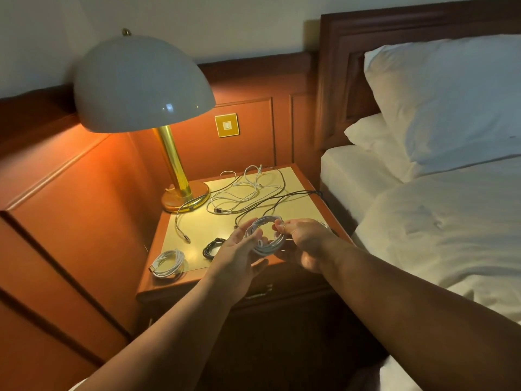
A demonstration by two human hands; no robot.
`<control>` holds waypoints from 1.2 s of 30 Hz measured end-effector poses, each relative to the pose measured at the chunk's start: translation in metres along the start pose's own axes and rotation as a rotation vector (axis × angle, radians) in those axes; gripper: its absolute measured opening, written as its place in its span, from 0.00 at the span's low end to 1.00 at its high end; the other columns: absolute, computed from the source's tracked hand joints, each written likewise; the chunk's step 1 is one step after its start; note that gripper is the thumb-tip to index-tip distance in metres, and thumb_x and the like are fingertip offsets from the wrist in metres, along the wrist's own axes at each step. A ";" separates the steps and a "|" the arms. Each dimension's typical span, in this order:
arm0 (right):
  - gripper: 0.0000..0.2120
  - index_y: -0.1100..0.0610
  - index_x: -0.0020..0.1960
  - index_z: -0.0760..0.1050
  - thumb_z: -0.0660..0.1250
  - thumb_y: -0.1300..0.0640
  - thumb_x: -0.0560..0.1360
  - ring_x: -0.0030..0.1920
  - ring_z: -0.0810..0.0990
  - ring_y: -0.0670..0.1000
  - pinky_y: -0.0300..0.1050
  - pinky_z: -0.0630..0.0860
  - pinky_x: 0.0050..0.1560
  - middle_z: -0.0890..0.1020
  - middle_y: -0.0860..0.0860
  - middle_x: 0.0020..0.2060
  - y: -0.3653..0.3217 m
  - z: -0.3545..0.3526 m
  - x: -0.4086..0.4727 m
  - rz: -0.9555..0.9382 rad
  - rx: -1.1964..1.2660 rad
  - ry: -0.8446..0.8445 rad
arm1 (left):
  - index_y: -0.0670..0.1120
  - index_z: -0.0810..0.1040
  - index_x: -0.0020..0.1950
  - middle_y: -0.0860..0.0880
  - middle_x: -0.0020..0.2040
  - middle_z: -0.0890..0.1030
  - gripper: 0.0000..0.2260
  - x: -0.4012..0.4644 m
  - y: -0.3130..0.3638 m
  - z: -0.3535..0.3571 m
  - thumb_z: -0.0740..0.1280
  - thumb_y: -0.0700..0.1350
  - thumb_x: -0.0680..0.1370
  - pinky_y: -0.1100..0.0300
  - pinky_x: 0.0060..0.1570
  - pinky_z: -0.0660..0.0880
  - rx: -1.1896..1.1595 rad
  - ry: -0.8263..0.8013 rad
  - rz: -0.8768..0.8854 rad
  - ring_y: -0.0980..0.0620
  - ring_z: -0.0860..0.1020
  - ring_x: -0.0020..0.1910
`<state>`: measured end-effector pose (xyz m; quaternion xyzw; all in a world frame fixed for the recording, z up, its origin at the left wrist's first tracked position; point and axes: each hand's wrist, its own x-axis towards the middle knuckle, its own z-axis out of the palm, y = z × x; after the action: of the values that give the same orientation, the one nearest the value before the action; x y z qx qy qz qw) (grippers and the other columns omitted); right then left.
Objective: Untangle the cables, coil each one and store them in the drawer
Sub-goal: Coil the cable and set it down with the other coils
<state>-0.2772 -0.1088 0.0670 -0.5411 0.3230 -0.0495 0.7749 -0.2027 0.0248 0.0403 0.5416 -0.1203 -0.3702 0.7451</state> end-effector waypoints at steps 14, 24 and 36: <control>0.09 0.62 0.54 0.77 0.63 0.56 0.82 0.53 0.81 0.57 0.52 0.81 0.52 0.80 0.60 0.50 -0.002 -0.006 0.014 -0.006 -0.005 0.043 | 0.58 0.75 0.64 0.40 0.64 0.77 0.28 0.010 -0.002 0.003 0.77 0.38 0.68 0.50 0.58 0.73 0.070 -0.002 0.008 0.43 0.80 0.60; 0.09 0.62 0.60 0.75 0.62 0.59 0.82 0.54 0.82 0.57 0.50 0.83 0.49 0.81 0.61 0.56 0.000 -0.007 0.013 -0.079 -0.044 -0.070 | 0.54 0.70 0.61 0.49 0.54 0.78 0.18 0.023 -0.004 0.007 0.73 0.49 0.75 0.64 0.43 0.78 0.531 0.170 0.332 0.51 0.82 0.51; 0.10 0.63 0.59 0.75 0.64 0.59 0.81 0.53 0.84 0.60 0.53 0.83 0.51 0.82 0.63 0.53 0.002 -0.015 0.021 -0.045 0.044 -0.091 | 0.48 0.84 0.50 0.50 0.52 0.84 0.12 0.030 -0.003 -0.016 0.66 0.54 0.77 0.53 0.51 0.73 1.633 0.139 1.049 0.48 0.80 0.54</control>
<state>-0.2697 -0.1291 0.0529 -0.5329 0.2740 -0.0493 0.7991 -0.1741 0.0156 0.0246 0.7900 -0.5217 0.2390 0.2159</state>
